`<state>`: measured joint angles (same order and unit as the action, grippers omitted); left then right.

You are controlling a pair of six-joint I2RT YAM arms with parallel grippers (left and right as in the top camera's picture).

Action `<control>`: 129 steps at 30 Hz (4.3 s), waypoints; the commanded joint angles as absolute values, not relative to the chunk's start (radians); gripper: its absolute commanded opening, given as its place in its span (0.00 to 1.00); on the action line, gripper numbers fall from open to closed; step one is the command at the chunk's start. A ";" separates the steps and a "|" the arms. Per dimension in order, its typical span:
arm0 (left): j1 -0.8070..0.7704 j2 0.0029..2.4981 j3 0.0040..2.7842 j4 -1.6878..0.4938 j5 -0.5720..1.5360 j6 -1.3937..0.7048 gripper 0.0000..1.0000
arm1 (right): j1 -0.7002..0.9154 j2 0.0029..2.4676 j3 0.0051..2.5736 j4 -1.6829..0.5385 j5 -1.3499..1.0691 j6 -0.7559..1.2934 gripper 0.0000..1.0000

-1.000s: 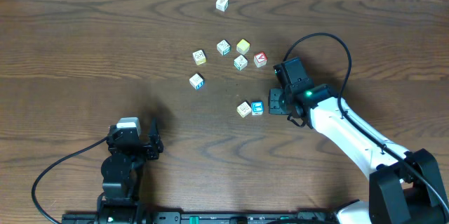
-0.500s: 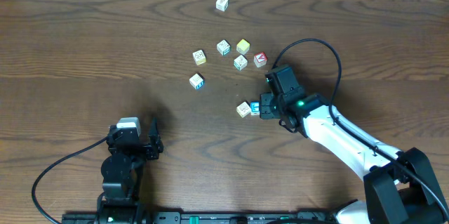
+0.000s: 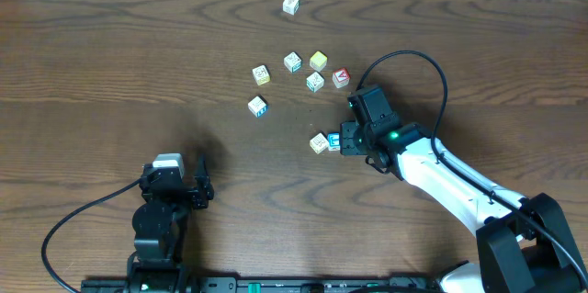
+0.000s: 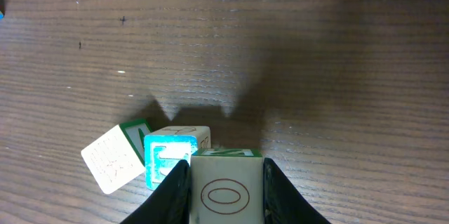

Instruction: Lift 4 blocks

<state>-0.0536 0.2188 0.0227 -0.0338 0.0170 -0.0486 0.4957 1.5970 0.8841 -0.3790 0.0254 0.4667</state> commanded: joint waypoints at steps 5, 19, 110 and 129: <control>-0.056 0.220 0.004 -0.067 0.004 -0.039 0.75 | 0.506 1.604 0.877 -0.374 0.016 0.467 0.21; -0.056 0.220 0.004 -0.067 0.004 -0.039 0.74 | 0.549 1.604 0.877 -0.350 -0.002 0.467 0.21; -0.056 0.220 0.004 -0.068 0.004 -0.039 0.75 | 0.558 1.713 0.875 -0.284 0.092 0.455 0.34; -0.056 0.220 0.004 -0.068 0.004 -0.039 0.74 | 0.555 1.713 0.875 -0.012 0.194 0.276 0.48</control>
